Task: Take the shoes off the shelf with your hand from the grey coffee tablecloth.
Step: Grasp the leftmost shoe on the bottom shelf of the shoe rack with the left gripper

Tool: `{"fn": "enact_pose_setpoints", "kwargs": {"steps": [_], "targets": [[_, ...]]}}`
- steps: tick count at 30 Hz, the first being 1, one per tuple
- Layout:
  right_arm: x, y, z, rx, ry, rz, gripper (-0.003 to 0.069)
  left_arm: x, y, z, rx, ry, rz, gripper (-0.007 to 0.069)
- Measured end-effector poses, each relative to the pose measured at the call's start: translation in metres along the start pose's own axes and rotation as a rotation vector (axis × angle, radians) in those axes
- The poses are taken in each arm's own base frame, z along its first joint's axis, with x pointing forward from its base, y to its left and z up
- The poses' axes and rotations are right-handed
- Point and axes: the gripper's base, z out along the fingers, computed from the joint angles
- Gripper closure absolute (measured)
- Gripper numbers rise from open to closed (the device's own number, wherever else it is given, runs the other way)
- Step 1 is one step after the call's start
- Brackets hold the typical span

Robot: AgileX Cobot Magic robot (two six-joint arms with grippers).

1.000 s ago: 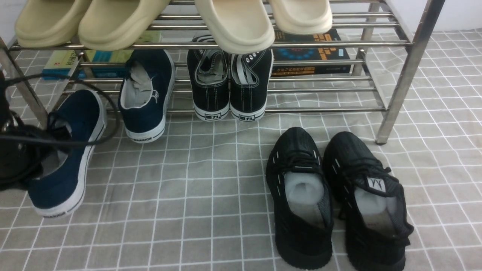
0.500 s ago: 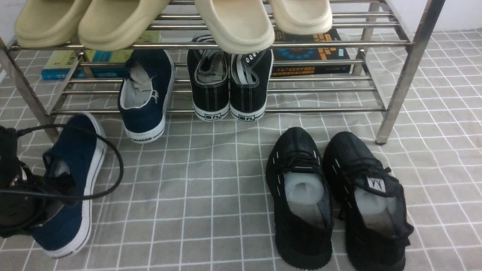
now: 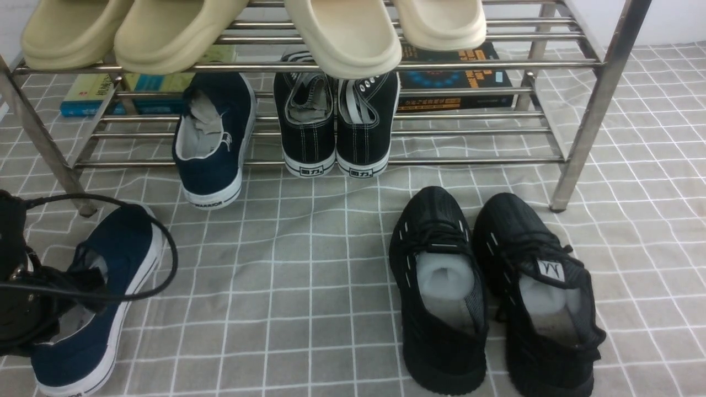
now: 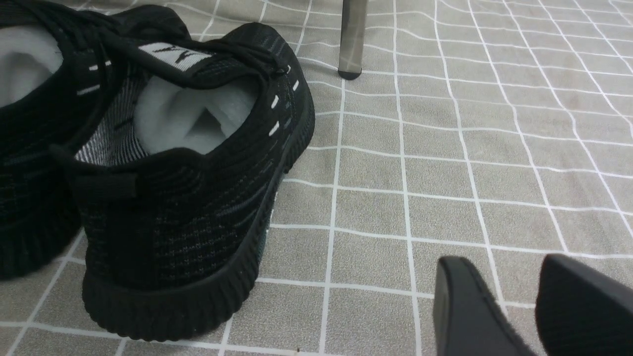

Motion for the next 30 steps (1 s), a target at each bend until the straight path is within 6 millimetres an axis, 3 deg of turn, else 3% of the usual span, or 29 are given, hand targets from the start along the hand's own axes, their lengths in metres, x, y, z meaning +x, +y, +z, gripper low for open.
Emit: {"fn": "enact_pose_setpoints", "kwargs": {"steps": [4,5,8,12,15,19,24,30], "targets": [[0.0,0.0,0.0,0.0,0.0,0.0,0.0421,-0.004,0.0,-0.004,-0.009,-0.001,0.029,0.0406],[0.0,0.0,0.0,0.0,0.0,0.0,0.0421,-0.008,-0.001,-0.009,-0.009,-0.003,0.047,0.0335],[0.0,0.0,0.0,0.0,0.0,0.0,0.0421,-0.022,-0.005,-0.024,0.018,-0.017,0.056,0.0216],[0.0,0.0,0.0,0.0,0.0,0.0,0.0421,-0.043,-0.018,-0.05,0.144,-0.066,0.008,0.0132],[0.0,0.0,0.0,0.0,0.0,0.0,0.0421,-0.059,-0.034,-0.066,0.3,-0.123,-0.033,0.0113],[0.0,0.0,0.0,0.0,0.0,0.0,0.0421,-0.078,-0.055,-0.067,0.458,-0.193,-0.061,0.0109],[0.0,0.0,0.0,0.0,0.0,0.0,0.0421,-0.089,-0.075,-0.052,0.556,-0.201,-0.103,0.0109],[0.0,0.0,0.0,0.0,0.0,0.0,0.0421,-0.097,-0.096,-0.019,0.608,-0.192,-0.127,0.0109]]}}
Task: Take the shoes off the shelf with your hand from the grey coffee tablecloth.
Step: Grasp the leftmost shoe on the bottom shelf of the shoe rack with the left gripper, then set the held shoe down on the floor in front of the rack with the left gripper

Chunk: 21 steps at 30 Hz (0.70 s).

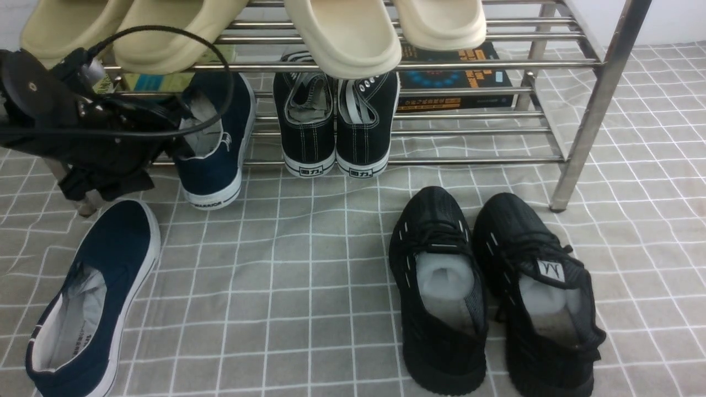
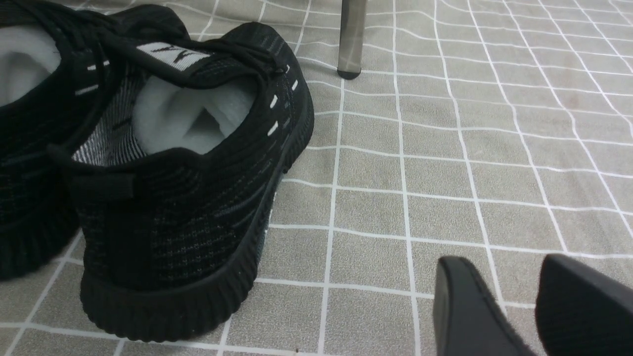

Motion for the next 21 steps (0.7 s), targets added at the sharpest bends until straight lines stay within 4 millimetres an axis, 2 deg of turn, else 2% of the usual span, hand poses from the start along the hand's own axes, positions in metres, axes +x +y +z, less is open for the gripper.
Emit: {"fn": "enact_pose_setpoints", "kwargs": {"steps": [2,6,9,10,11,12,14,17,21], "targets": [[0.0,0.0,0.0,0.0,0.0,0.0,0.0421,0.001,0.002,0.009,0.0,0.003,-0.009,0.0119],[0.0,0.0,0.0,0.0,0.001,0.0,0.0421,0.002,0.003,0.017,0.0,0.012,-0.031,0.0202],[0.0,0.0,0.0,0.0,0.001,0.0,0.0421,0.004,0.004,0.018,-0.003,0.031,-0.04,0.0413],[0.0,0.0,0.0,0.0,0.001,0.0,0.0421,0.004,0.004,0.018,-0.004,0.032,-0.039,0.0427],[0.0,0.0,0.0,0.0,0.001,0.0,0.0421,0.004,0.004,0.018,-0.006,0.037,-0.033,0.0516],[0.0,0.0,0.0,0.0,0.001,0.0,0.0421,0.005,0.005,0.018,-0.011,0.043,-0.028,0.0555],[0.0,0.0,0.0,0.0,0.001,0.0,0.0421,0.006,0.005,0.016,-0.017,0.062,-0.026,0.0585],[0.0,0.0,0.0,0.0,0.001,0.0,0.0421,0.009,0.004,0.004,-0.032,0.103,-0.002,0.0592],[0.0,0.0,0.0,0.0,0.001,0.0,0.0421,0.018,0.003,-0.024,-0.082,0.193,0.044,0.0592]]}}
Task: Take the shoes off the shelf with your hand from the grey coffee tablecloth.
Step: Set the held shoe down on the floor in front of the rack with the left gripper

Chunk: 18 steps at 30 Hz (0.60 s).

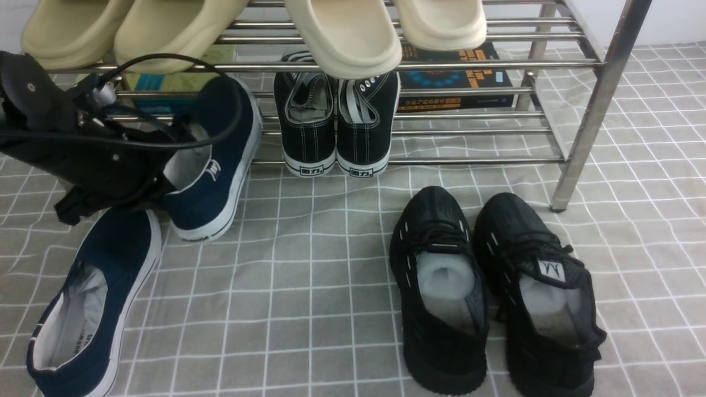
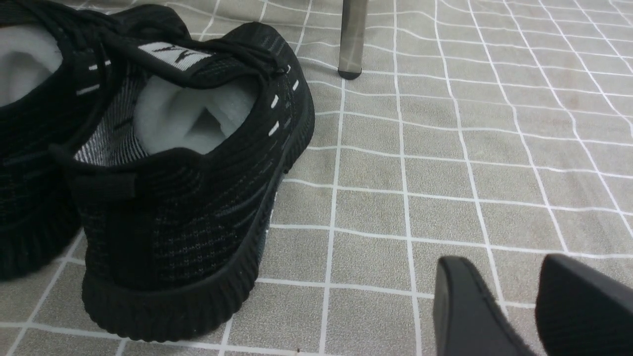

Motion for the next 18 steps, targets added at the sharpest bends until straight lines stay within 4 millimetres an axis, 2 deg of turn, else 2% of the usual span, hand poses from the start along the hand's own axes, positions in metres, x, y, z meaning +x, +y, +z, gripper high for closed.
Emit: {"fn": "enact_pose_setpoints", "kwargs": {"steps": [5,10,18], "targets": [[0.0,0.0,0.0,0.0,0.0,0.0,0.0421,0.027,-0.006,-0.019,-0.067,0.078,0.058,0.0592],[0.0,0.0,0.0,0.0,0.0,0.0,0.0421,0.052,-0.01,-0.019,-0.156,0.066,0.093,0.0592],[0.0,0.0,0.0,0.0,0.0,0.0,0.0421,0.082,0.013,-0.017,-0.309,0.053,0.024,0.0592]]}}
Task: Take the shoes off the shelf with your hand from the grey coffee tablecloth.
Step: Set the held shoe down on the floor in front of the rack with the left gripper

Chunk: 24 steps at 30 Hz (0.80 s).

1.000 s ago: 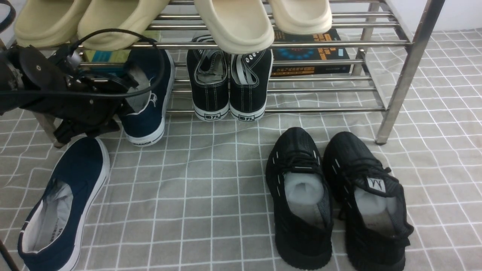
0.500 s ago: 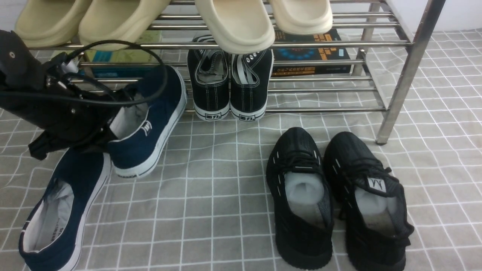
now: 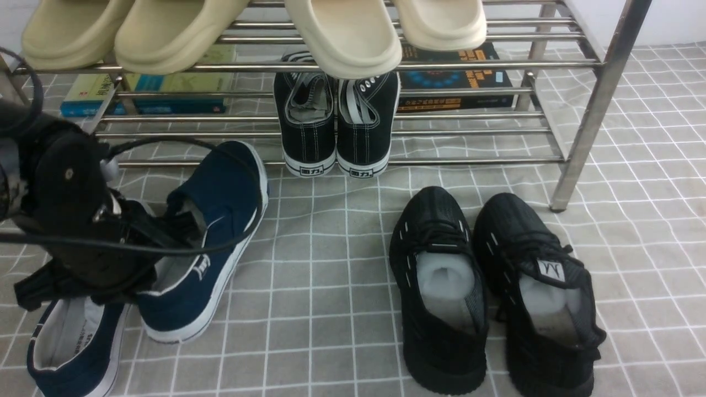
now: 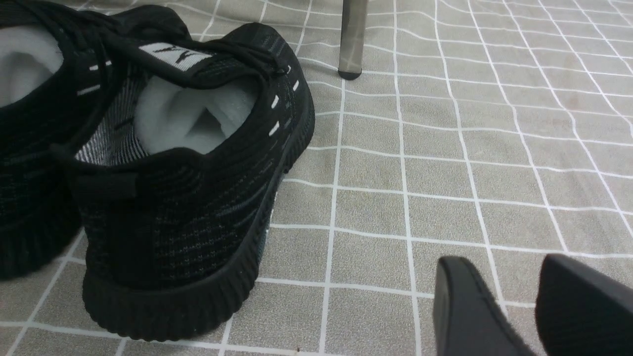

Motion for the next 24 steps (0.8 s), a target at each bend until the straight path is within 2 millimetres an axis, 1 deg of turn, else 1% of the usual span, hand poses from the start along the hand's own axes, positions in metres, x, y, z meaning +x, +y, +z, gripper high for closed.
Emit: {"fn": "enact_pose_setpoints", "kwargs": {"steps": [1,6,9,19,22,24], "targets": [[0.0,0.0,0.0,0.0,0.0,0.0,0.0421,0.001,0.001,0.0,-0.002,0.001,-0.002,0.0592],[0.0,0.0,0.0,0.0,0.0,0.0,0.0421,0.02,0.015,0.015,-0.049,0.048,-0.049,0.0592],[0.0,0.0,0.0,0.0,0.0,0.0,0.0421,0.026,0.019,0.021,-0.06,0.058,-0.07,0.0592],[0.0,0.0,0.0,0.0,0.0,0.0,0.0421,0.03,0.022,0.026,-0.057,0.058,-0.074,0.0588],[0.0,0.0,0.0,0.0,0.0,0.0,0.0421,0.03,0.022,0.026,-0.056,0.057,-0.067,0.057],[0.0,0.0,0.0,0.0,0.0,0.0,0.0421,0.03,0.022,0.026,-0.06,0.061,-0.056,0.0538]]}}
